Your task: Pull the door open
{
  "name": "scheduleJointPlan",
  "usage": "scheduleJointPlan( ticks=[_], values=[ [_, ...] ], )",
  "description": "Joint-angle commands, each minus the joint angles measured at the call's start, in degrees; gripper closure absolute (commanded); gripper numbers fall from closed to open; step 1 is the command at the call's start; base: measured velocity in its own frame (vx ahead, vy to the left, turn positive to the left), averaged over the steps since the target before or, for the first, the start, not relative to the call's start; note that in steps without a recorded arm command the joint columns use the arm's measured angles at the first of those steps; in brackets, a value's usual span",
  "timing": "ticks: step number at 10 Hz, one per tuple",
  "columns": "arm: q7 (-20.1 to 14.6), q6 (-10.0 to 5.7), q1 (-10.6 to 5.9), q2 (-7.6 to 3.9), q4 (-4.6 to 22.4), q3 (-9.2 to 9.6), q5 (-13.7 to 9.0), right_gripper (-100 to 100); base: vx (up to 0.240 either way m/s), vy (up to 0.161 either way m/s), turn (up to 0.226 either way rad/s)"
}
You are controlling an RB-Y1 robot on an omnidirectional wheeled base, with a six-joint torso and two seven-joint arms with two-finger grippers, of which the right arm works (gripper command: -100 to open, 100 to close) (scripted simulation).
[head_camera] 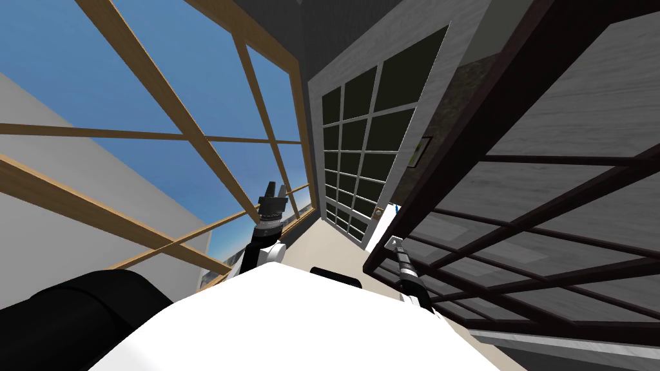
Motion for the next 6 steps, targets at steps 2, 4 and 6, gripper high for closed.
scheduleJointPlan(
  ticks=[2, 4, 6],
  values=[
    [-3.36, 0.18, 0.16, 0.11, -0.08, 0.39, -0.81, 100, -0.031, -0.012, 0.047],
    [-5.72, 0.19, 0.15, 0.05, -0.09, 0.62, -1.53, 100, -0.024, -0.012, 0.045],
    [-9.46, 0.22, 0.14, -0.09, -0.11, 1.09, -2.96, 100, -0.041, -0.019, 0.083]
  ],
)
